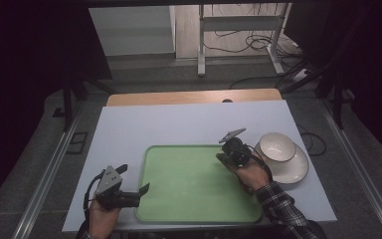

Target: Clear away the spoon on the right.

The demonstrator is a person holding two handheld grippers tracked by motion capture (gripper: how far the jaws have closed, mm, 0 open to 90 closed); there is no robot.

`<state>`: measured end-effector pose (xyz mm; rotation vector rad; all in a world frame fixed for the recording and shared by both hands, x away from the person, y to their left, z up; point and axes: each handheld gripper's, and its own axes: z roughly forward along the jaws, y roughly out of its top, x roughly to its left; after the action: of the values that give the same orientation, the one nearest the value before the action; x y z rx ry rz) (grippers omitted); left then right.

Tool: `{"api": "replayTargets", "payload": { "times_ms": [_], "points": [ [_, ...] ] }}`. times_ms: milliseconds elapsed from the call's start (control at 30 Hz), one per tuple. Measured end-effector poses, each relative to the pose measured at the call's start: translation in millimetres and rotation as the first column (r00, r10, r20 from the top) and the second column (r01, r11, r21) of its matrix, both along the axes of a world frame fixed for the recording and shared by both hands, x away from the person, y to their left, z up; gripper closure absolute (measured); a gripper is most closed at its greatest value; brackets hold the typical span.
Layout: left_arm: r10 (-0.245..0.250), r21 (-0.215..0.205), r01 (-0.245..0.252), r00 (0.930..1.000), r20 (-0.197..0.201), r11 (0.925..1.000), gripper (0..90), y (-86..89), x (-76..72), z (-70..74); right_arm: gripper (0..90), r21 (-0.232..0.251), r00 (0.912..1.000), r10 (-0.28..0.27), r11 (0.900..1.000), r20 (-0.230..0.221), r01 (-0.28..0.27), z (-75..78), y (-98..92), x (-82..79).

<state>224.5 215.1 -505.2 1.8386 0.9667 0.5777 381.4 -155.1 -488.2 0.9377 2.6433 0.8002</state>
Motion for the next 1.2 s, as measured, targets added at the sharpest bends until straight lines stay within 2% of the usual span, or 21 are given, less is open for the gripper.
{"api": "replayTargets", "payload": {
  "times_ms": [167, 300, 400, 667, 800, 1200],
  "points": [
    [0.0, -0.001, 0.0, 1.0, 0.001, 1.0, 1.2, 0.1, -0.1, 0.2, 90.0, -0.032, 0.9998, 0.016, 0.999, -0.009, -0.016, -8.5, 3.7, -0.5],
    [-0.001, 0.0, 0.001, 1.0, 0.003, 1.0, 1.2, 0.0, -0.3, 0.3, 90.0, -0.058, 1.0, 0.0, 0.998, -0.007, -0.001, -14.5, 4.2, 1.2],
    [-0.001, 0.0, 0.001, 1.0, 0.002, 1.0, 1.2, 0.1, -0.3, 0.3, 90.0, -0.059, 0.9999, -0.008, 0.998, -0.006, 0.008, -15.9, 2.7, 2.3],
    [0.0, 0.001, 0.0, 1.0, 0.002, 1.0, 1.2, -0.1, -0.3, 0.3, 90.0, -0.064, 0.9965, -0.084, 0.994, 0.01, 0.084, -14.7, -10.9, 6.7],
    [0.0, 0.002, 0.0, 1.0, 0.002, 1.0, 1.2, -0.1, -0.2, 0.3, 90.0, -0.075, 0.9918, -0.127, 0.989, 0.012, 0.128, -14.7, -18.8, 7.9],
    [0.0, 0.0, 0.0, 1.0, 0.003, 1.0, 1.2, 0.0, -0.2, 0.2, 90.0, -0.084, 0.9779, -0.208, 0.974, 0.018, 0.209, -13.9, -37.0, 8.0]
  ]
}}
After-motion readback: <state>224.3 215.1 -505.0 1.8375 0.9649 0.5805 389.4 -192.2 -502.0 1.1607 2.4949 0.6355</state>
